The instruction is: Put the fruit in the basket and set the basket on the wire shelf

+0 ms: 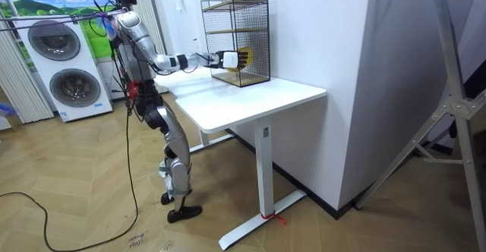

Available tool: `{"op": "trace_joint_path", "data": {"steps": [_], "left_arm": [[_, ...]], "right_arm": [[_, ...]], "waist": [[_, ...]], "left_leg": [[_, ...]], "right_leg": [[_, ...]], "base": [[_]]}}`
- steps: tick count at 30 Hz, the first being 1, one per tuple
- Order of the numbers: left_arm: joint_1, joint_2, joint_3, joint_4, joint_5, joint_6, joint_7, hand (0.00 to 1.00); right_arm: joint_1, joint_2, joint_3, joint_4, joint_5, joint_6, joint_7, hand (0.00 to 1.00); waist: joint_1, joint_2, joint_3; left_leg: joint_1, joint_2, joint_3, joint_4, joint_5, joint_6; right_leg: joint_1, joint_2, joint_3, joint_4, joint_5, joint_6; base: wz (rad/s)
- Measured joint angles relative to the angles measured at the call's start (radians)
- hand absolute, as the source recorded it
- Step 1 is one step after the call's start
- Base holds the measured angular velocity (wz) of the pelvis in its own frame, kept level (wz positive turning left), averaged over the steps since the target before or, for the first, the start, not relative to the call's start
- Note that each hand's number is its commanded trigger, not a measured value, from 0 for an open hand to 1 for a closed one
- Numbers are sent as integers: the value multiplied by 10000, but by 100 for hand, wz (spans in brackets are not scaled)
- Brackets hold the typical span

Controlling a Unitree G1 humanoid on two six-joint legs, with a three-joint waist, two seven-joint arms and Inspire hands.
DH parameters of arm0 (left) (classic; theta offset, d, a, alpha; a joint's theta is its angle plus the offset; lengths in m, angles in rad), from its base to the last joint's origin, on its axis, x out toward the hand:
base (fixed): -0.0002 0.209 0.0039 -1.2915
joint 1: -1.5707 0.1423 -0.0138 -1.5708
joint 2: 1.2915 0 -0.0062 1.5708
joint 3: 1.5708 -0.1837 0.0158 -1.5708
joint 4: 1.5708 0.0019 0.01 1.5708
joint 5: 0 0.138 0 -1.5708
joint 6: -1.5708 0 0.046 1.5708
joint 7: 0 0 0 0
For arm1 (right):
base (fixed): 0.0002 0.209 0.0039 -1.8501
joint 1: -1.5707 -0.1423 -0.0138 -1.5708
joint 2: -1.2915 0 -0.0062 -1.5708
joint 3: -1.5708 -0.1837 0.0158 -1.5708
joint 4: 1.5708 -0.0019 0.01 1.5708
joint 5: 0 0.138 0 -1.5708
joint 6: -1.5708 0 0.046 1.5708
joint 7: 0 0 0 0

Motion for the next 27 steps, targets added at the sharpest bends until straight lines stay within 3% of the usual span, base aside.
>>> {"op": "trace_joint_path", "data": {"steps": [7,14,27], "left_arm": [[-208,38,287,30,0,395,5,0],[-221,200,592,50,27,964,1,0],[-222,350,657,492,22,1175,-9,0]], "right_arm": [[-6,55,-116,2,13,245,-44,0],[-769,45,-220,862,468,431,45,0],[-860,74,-211,1571,590,436,138,0]], "waist": [[-13,25,-9],[-112,295,-56],[-282,331,-46]], "left_leg": [[21,114,40,-154,12,-32],[36,224,92,-220,45,-79],[318,265,224,-607,231,-217]], "right_leg": [[87,118,-63,-190,179,-56],[199,252,-51,-537,337,-93],[459,283,-180,-916,387,-166]], "base": [[1],[-3],[1]]}}
